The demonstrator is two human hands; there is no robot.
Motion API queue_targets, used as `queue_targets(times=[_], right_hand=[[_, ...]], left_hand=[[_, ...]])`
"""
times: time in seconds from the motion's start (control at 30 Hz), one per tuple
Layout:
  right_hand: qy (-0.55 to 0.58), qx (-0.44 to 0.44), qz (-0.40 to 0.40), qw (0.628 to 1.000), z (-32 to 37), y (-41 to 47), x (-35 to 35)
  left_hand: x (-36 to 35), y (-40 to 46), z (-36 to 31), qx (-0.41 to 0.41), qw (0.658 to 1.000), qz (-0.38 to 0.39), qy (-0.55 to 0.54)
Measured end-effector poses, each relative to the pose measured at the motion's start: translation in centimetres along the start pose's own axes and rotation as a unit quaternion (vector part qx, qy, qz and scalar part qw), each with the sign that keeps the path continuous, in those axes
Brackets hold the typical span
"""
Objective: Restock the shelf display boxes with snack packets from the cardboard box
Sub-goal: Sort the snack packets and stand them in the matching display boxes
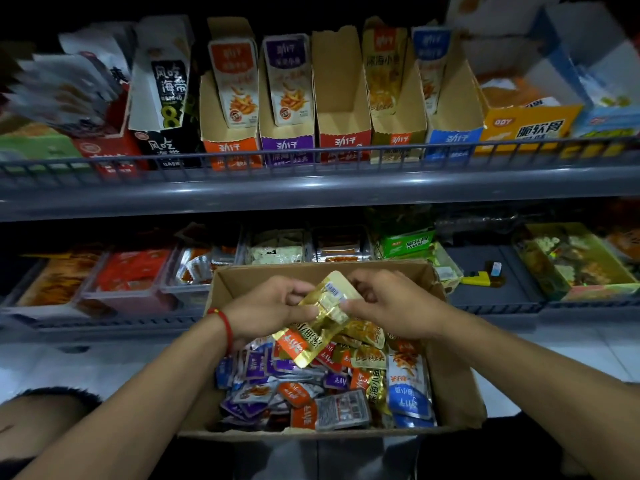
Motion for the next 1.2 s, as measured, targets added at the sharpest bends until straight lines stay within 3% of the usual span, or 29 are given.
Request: queue_targets(times=[0.2, 0.27, 0.33, 0.37, 0.43, 0.5, 0.6, 0.7, 0.77, 0.97, 1.2], right_hand=[[0.203, -0.022, -0.121, 0.971, 1.2, -0.6, 2.0], [0.142, 0.019, -0.204, 0.968, 0.9, -0.9, 2.3], [0.024, 0.095, -0.281, 0.955, 1.2, -1.5, 1.9], [-0.023, 0.142, -0.289, 0.946, 1.4, -1.6, 1.5], [-0.100, 0.225, -0.221, 0.944, 1.6, -1.7, 0.3], [-0.170, 0.254, -0.128, 0.944, 1.5, -1.5, -0.6], [-0.124, 0.225, -0.158, 0.953, 2.0, -1.4, -0.1], [-0.025, 0.126, -0.244, 0.961, 2.7, -1.1, 1.3], [0.065, 0.071, -0.235, 0.967, 3.1, -0.8, 2.1], [0.278, 0.007, -0.242, 0.929, 3.4, -0.6, 4.0], [0.330, -0.027, -0.167, 0.929, 3.6, -1.2, 5.2]], left_hand=[[1.1, -1.0, -1.0, -0.004, 0.989, -0.109, -0.104], [1.5, -1.2, -0.9, 0.038, 0.972, -0.154, -0.174], [1.4, -1.4, -1.3, 0.091, 0.937, -0.109, -0.319], [1.1, -1.6, -1.7, 0.099, 0.914, -0.069, -0.388], [0.5, -1.7, -2.2, 0.063, 0.887, -0.044, -0.455], [0.2, -1.4, -2.1, 0.023, 0.902, -0.106, -0.417], [0.2, -1.6, -2.0, -0.005, 0.942, -0.174, -0.288], [0.0, -2.2, -2.6, -0.062, 0.975, -0.134, -0.167], [-0.4, -2.3, -3.0, -0.087, 0.984, -0.091, -0.126], [1.2, -2.7, -3.2, -0.104, 0.981, -0.093, -0.133], [2.0, -3.1, -3.1, -0.120, 0.959, -0.176, -0.188]])
Point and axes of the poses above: each hand's wrist, its own y-axis towards the middle knuckle, its own x-axis out of the back of the hand, z = x × y, the point moved 1 cm from there along y, towards the middle knuckle, and after that the axes turned 1 degree about z, right-handed, at the moved point
